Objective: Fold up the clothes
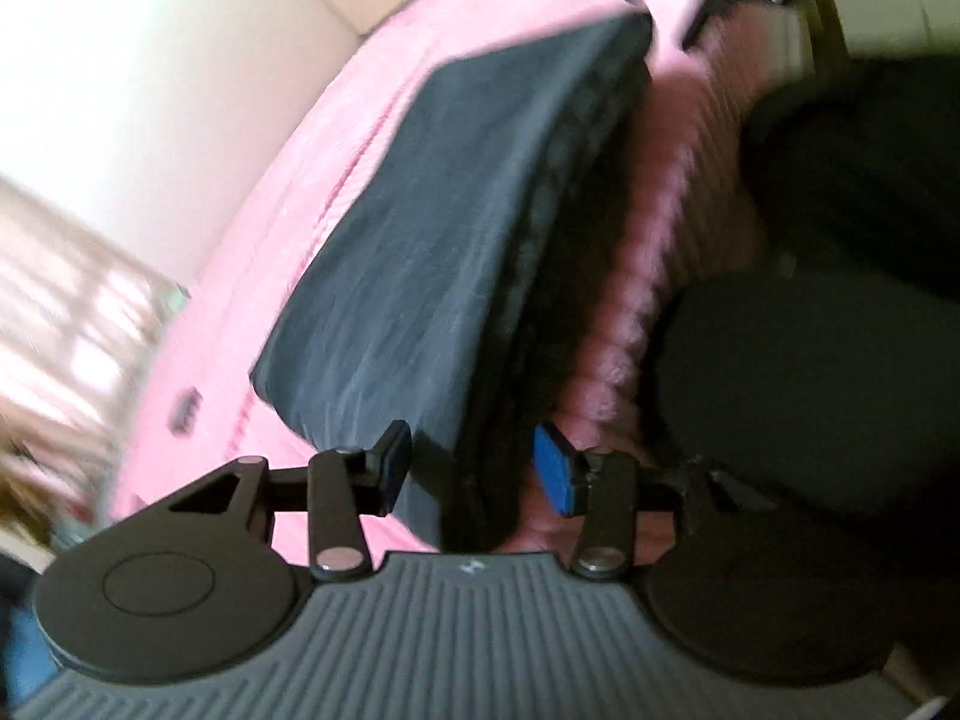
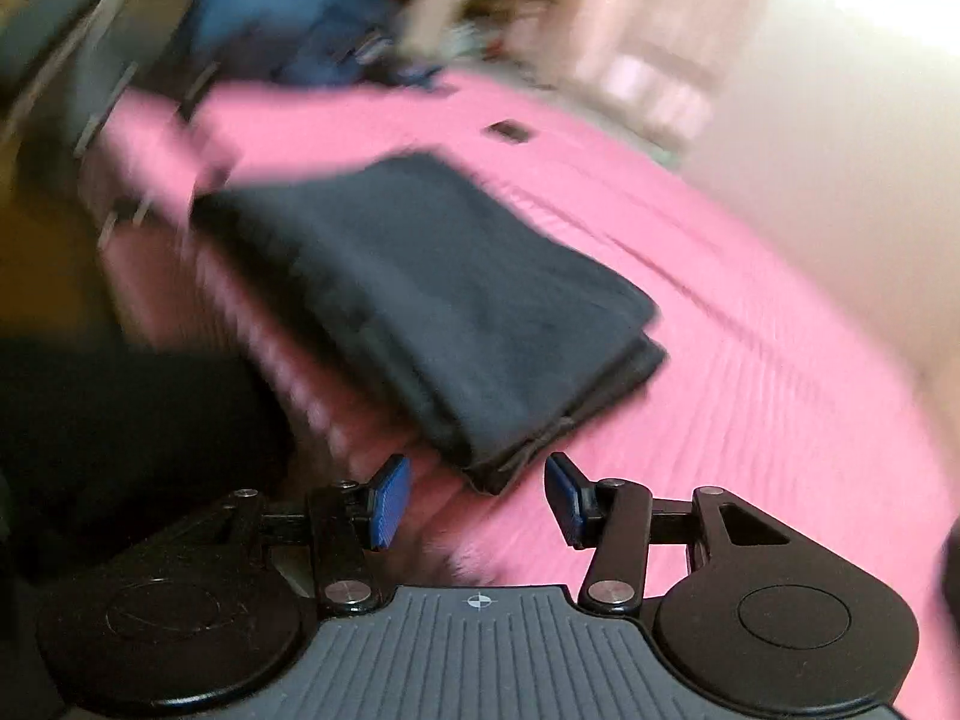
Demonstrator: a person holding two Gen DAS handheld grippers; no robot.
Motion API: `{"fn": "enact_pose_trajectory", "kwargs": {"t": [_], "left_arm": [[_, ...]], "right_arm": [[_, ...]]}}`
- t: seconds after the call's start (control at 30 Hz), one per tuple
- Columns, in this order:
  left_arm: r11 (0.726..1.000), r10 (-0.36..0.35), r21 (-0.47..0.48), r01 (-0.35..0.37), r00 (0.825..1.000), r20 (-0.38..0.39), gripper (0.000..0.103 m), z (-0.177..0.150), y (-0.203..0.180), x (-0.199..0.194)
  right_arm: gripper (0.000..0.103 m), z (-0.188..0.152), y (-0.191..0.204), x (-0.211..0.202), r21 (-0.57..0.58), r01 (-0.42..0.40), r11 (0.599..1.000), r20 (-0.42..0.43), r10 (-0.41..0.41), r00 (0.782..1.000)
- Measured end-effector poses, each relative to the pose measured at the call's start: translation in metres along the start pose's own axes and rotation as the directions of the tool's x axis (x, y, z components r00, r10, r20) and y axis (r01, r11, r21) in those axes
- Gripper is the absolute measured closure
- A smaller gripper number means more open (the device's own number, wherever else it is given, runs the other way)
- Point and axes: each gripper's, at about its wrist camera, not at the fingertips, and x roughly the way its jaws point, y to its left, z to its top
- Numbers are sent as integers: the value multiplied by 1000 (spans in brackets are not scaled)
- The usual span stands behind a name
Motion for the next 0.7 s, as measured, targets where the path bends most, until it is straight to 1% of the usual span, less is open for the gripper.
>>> {"fn": "enact_pose_trajectory", "kwargs": {"t": [0.03,0.1,0.17,0.2,0.23,0.3,0.43,0.47,0.5,0.53,0.57,0.6,0.67,0.7], "left_arm": [[996,-35,-82,37,999,25,61,-2,11,-10],[973,-78,-212,92,994,72,61,-3,31,-25],[955,-69,-281,94,993,99,61,0,49,-31],[948,-48,-308,77,994,101,61,2,57,-27],[941,-25,-333,57,995,100,61,5,65,-20],[926,13,-378,27,995,103,60,6,81,-13],[900,5,-435,34,996,87,60,28,106,53],[905,3,-424,25,998,66,60,29,106,65],[920,-11,-391,14,1000,9,60,27,99,78],[936,-26,-352,5,998,-55,60,25,90,92],[945,-38,-327,9,996,-83,63,19,82,99],[944,-35,-329,6,996,-81,63,16,81,100],[939,-23,-343,-3,997,-69,64,12,83,99],[937,-16,-350,-7,998,-63,63,11,83,99]], "right_arm": [[54,2,-4,-12,89,-23,996,23,21,1000],[53,16,-24,-10,228,-56,972,72,40,997],[42,39,-49,8,332,-72,941,112,36,993],[25,49,-62,17,382,-85,920,135,36,990],[21,58,-75,25,432,-103,896,160,36,986],[21,72,-101,44,515,-169,841,200,74,977],[21,92,-132,83,602,-212,770,161,143,977],[21,94,-137,91,617,-214,758,141,162,977],[21,91,-138,95,627,-215,748,122,179,976],[25,90,-139,102,634,-213,743,104,191,976],[26,90,-141,105,640,-203,741,88,192,977],[31,89,-144,106,644,-190,741,72,189,979],[36,87,-146,101,639,-170,751,81,155,985],[43,86,-148,98,634,-160,756,89,135,987]]}}
